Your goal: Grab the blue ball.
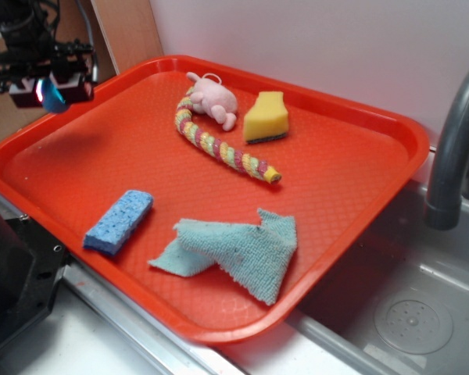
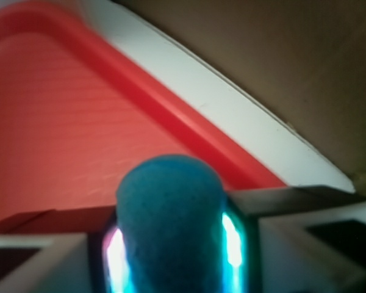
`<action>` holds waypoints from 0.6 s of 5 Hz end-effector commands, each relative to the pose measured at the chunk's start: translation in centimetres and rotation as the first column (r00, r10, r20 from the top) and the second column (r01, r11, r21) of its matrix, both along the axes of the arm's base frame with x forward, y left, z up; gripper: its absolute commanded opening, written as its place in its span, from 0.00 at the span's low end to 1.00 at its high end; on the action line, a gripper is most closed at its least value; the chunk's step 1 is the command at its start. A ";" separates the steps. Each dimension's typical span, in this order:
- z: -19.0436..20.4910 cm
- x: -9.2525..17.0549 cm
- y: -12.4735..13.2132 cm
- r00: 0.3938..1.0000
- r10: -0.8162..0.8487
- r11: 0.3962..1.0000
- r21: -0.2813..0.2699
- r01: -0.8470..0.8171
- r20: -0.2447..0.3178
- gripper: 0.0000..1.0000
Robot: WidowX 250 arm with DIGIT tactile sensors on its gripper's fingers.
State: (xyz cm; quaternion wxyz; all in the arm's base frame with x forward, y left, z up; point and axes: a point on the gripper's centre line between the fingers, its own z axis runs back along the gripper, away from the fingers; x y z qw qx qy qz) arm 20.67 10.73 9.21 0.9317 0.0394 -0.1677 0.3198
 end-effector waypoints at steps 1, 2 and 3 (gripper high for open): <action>12.2 -1.9 -5.1 0.860 -0.480 0.876 0.036 0.482 0.175 0.00; 14.9 -2.2 -5.3 0.880 -0.452 0.890 0.011 0.456 0.148 0.00; 14.4 -2.4 -5.3 0.928 -0.357 0.933 -0.013 0.360 0.104 0.00</action>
